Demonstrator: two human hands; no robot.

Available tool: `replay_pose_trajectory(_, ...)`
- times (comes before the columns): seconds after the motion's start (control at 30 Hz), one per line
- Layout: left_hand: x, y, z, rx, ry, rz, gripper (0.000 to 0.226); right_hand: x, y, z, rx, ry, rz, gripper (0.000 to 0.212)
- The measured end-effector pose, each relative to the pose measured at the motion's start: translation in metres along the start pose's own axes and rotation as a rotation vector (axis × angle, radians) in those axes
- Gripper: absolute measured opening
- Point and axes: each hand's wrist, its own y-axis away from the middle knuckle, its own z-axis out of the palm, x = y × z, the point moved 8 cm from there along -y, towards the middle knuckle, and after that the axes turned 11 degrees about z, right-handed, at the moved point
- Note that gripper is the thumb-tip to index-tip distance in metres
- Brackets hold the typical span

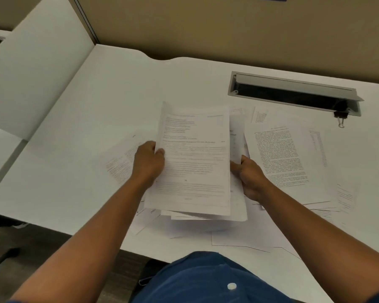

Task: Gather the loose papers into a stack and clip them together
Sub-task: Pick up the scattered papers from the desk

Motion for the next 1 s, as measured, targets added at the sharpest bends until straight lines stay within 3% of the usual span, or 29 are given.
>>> replay_pose_trajectory(0.17,-0.019,0.011,0.029,-0.122,0.188,-0.147,0.032,-0.005,0.012,0.006,-0.061,0.004,-0.008,0.026)
replay_pose_trajectory(0.27,-0.026,0.014,0.04,-0.194,0.263,-0.225,0.032,-0.002,0.016,0.009,-0.095,-0.097,0.02,0.022)
replay_pose_trajectory(0.3,-0.028,0.015,0.042,-0.205,0.279,-0.239,0.03,-0.001,0.018,0.011,-0.117,-0.161,0.046,0.026)
replay_pose_trajectory(0.4,-0.035,0.018,0.046,-0.19,0.322,-0.276,0.024,-0.002,0.016,0.013,-0.236,-0.301,0.073,0.065)
replay_pose_trajectory(0.43,-0.037,0.019,0.048,-0.183,0.348,-0.294,0.022,-0.002,0.015,0.012,-0.254,-0.294,0.062,0.068)
replay_pose_trajectory(0.5,-0.042,0.02,0.052,-0.188,0.379,-0.309,0.023,-0.001,0.01,0.008,-0.218,-0.17,0.022,0.05)
replay_pose_trajectory(0.6,-0.047,0.024,0.057,-0.193,0.377,-0.297,0.025,0.007,-0.002,-0.005,-0.035,0.076,0.004,0.03)
replay_pose_trajectory(0.73,-0.058,0.023,0.046,-0.072,0.152,-0.281,0.051,0.013,-0.008,-0.022,0.141,0.241,0.018,0.035)
replay_pose_trajectory(0.87,-0.069,0.026,0.047,-0.066,0.179,-0.387,0.068,0.026,-0.011,-0.03,0.183,0.325,0.065,0.034)
replay_pose_trajectory(1.0,-0.072,0.029,0.045,-0.023,0.219,-0.384,0.037,0.033,-0.013,-0.031,0.179,0.297,0.08,0.03)
